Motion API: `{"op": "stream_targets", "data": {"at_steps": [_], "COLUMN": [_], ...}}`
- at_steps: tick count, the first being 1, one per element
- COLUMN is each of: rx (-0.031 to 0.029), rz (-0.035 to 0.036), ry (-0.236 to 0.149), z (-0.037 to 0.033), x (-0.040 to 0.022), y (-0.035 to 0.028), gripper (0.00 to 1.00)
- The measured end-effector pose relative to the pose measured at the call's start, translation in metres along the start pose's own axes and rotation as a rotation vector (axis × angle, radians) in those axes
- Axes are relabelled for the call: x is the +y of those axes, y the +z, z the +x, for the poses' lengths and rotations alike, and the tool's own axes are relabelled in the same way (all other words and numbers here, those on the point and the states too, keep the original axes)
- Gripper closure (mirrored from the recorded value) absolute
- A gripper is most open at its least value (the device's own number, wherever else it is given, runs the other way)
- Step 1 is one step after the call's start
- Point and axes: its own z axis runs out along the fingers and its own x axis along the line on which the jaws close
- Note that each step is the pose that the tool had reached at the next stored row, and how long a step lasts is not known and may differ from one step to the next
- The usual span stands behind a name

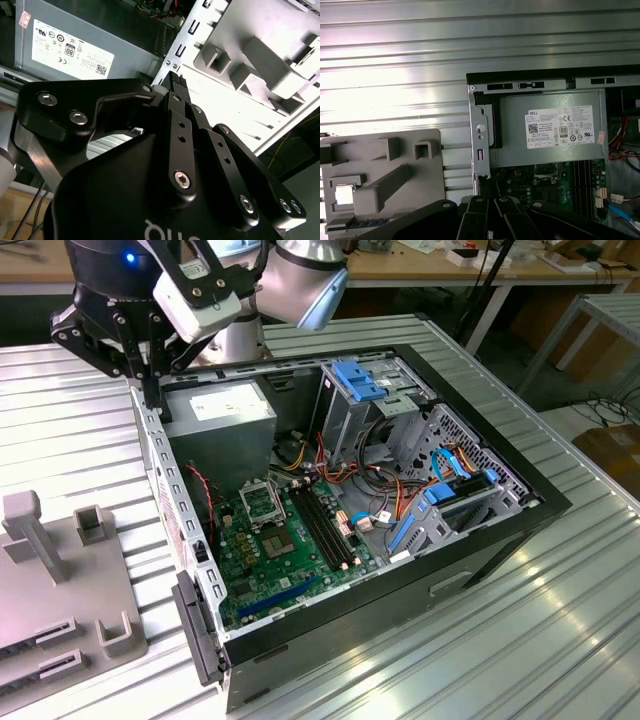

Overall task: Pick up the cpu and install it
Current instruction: 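Reach for the cpu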

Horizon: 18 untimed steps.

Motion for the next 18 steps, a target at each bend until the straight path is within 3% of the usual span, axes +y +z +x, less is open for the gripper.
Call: {"op": "stream_targets", "data": {"at_steps": [18], "rx": [0.0001], "rz": [0.0], "ry": [0.0], "z": [0.0135], "x": [-0.001], "y": [-0.0002], "gripper": [0.89]}}
